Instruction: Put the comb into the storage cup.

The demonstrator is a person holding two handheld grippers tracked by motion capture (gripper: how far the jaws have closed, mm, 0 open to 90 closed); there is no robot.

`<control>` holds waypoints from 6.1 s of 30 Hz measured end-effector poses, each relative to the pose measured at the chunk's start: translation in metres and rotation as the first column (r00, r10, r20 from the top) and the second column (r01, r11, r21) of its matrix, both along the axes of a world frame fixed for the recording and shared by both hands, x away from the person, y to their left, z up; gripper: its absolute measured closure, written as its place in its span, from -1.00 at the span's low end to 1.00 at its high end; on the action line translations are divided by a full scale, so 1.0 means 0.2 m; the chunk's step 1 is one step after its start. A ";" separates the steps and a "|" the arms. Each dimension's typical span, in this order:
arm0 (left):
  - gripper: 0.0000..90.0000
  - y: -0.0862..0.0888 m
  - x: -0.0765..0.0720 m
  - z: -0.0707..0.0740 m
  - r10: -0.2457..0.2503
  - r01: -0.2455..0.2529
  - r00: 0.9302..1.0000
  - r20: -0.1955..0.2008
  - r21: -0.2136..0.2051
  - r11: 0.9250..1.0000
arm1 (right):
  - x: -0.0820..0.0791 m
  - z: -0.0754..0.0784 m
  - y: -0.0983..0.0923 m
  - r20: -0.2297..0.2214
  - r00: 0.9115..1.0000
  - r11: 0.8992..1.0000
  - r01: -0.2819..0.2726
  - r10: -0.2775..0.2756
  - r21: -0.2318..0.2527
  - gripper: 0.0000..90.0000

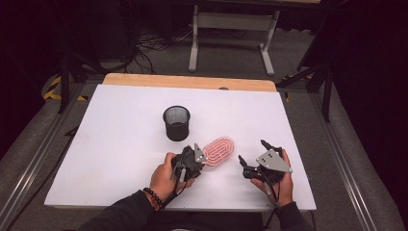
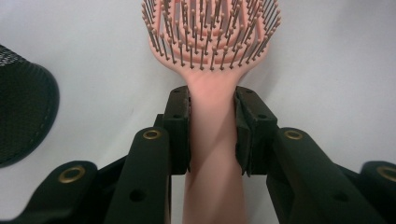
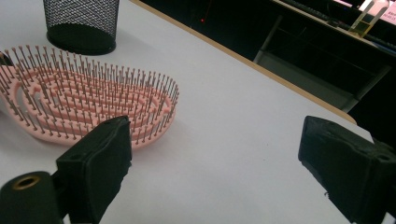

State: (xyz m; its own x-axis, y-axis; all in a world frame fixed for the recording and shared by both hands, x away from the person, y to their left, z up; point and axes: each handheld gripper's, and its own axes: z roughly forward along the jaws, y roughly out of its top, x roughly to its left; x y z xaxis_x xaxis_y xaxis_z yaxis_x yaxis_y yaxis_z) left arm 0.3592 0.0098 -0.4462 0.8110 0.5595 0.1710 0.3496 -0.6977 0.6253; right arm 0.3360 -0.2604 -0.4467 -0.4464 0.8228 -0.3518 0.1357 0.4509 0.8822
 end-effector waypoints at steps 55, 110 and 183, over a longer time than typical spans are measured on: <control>0.54 0.26 -0.11 0.07 0.019 0.097 0.938 0.347 -0.313 0.945 | 0.13 0.18 0.29 -0.138 0.927 0.868 -0.263 0.348 0.422 -0.92; 0.53 0.34 -0.14 -0.04 0.013 0.120 0.882 0.471 -0.250 0.961 | 0.16 0.31 0.45 -0.050 0.859 0.729 -0.400 0.510 0.555 0.31; -0.86 0.92 -0.08 0.00 -0.026 0.170 0.936 0.350 -0.387 0.906 | 0.04 0.44 0.36 0.081 0.888 0.806 -0.446 0.452 0.390 0.40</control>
